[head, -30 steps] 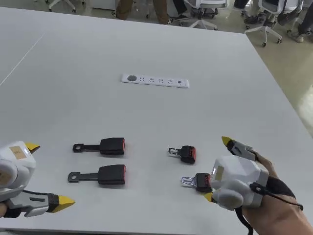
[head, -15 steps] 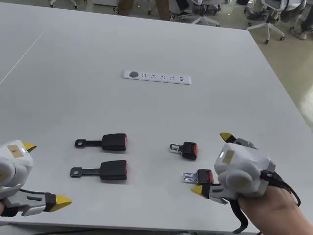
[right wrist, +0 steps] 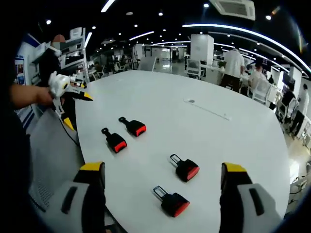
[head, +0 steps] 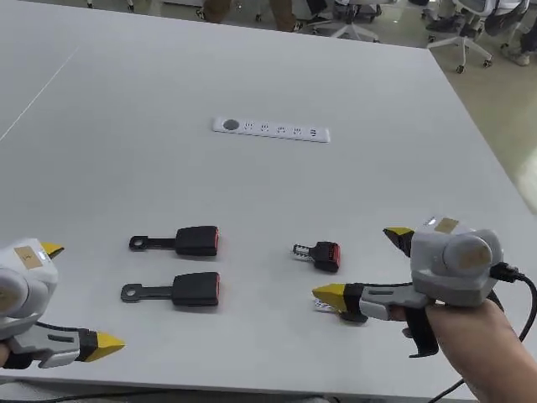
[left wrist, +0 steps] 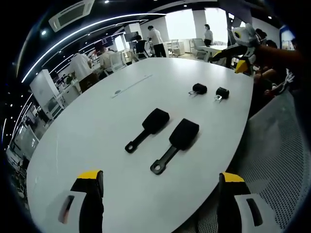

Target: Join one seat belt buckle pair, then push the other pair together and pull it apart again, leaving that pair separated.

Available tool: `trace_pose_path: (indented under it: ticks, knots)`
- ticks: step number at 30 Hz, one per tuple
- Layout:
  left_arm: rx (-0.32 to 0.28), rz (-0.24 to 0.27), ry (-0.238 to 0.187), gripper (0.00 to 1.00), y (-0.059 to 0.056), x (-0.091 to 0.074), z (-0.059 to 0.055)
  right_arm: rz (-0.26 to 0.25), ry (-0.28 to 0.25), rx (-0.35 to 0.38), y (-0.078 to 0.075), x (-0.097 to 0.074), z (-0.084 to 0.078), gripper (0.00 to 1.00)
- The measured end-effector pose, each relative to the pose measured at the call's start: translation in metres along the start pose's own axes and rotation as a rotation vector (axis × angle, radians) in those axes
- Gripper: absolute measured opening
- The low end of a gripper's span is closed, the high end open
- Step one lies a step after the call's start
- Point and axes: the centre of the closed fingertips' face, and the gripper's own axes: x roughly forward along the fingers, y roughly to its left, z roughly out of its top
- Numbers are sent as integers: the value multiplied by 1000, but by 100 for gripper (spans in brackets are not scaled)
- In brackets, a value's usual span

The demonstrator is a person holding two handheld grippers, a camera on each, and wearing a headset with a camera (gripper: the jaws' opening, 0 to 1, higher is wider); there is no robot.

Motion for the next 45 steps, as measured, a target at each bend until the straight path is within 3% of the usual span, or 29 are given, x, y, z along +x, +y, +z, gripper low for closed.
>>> trace_pose_path:
  ticks: [18,20,45]
  knots:
    - [-4,4,2,100,2,1,1,-3,-11,26,-2,-2,-2,96]
    - [-3,22,-5,100,5,1,3,1,-7,20,-1,-2,-2,96]
    - [11,-9,-7,100,1,8,6,24,-8,12,2,1,0,92]
